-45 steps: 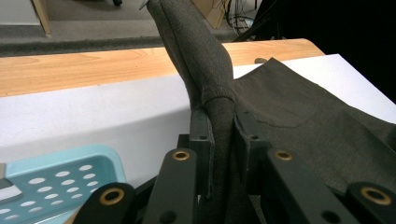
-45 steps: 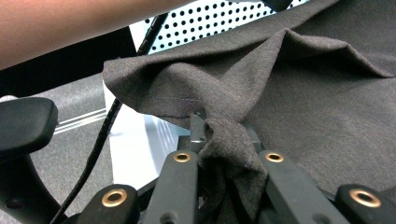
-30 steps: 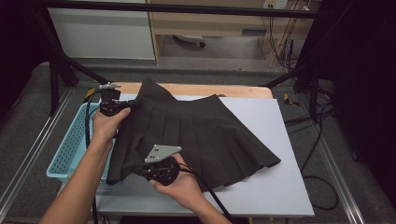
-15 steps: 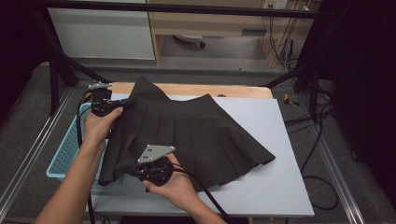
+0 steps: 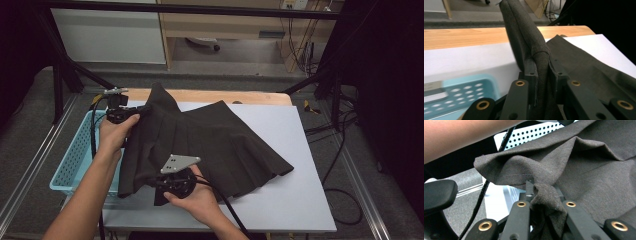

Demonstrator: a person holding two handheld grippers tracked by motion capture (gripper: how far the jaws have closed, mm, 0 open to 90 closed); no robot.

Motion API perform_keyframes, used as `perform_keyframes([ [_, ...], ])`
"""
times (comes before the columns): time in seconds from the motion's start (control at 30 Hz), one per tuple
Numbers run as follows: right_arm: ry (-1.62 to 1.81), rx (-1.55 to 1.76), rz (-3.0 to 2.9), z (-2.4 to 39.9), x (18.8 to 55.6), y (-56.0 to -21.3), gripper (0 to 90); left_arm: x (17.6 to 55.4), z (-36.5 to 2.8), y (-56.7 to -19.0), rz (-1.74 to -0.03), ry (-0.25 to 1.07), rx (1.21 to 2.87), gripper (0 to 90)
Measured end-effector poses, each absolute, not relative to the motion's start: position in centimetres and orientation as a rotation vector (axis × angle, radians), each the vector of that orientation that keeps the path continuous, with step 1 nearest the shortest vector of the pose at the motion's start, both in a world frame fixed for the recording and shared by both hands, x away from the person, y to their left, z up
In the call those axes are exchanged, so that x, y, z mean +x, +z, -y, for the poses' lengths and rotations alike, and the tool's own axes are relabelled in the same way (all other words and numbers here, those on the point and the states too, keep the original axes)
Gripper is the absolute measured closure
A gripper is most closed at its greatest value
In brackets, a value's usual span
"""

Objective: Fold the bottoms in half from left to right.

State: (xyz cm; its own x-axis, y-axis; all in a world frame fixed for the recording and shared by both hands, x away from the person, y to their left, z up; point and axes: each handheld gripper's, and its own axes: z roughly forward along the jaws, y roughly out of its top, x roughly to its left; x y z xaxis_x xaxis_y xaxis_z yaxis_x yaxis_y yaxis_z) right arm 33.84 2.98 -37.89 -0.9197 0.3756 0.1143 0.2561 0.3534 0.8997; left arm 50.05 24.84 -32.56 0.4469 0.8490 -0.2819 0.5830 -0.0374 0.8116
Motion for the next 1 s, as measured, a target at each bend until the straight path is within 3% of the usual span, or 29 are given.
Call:
perform_keyframes([
  [0.4,1.6,0.682,-2.462,1.3,34.2,-39.1,82.7,50.9,-20.1,-32.8,-1.199,0.297,1.736,77.9],
  [1.0,1.558,0.751,-2.444,5.0,34.5,-40.1,82.6,51.6,-16.5,-33.8,-1.185,0.263,1.729,77.6],
])
